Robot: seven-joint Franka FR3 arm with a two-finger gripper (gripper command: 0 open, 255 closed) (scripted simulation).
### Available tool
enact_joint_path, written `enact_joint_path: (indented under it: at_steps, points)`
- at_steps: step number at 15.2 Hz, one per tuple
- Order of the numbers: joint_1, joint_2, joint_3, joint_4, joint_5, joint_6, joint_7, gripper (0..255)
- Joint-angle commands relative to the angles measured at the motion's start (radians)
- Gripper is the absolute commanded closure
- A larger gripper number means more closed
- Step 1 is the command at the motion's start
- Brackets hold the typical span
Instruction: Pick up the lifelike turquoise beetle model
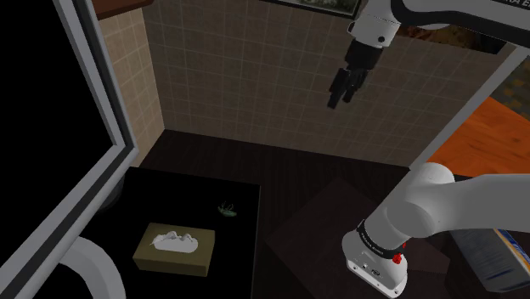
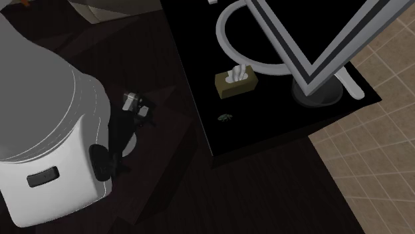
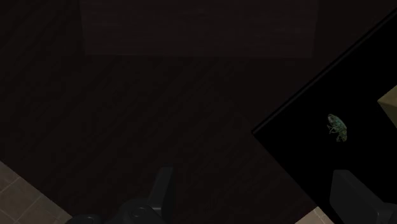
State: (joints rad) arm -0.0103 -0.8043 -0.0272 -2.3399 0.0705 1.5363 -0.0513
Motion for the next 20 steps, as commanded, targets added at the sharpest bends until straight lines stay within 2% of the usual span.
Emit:
enact_joint_path:
  at_steps: [1,11,20]
  points:
    - [0.000,0.000,0.000,0.000,0.000,0.000,0.000,0]
    - [0.072,0.059,0.131,-0.231,0.107,0.329,0.075,0]
    - [0.146,0.263,0.264,-0.326,0.200,0.668,0.137,0]
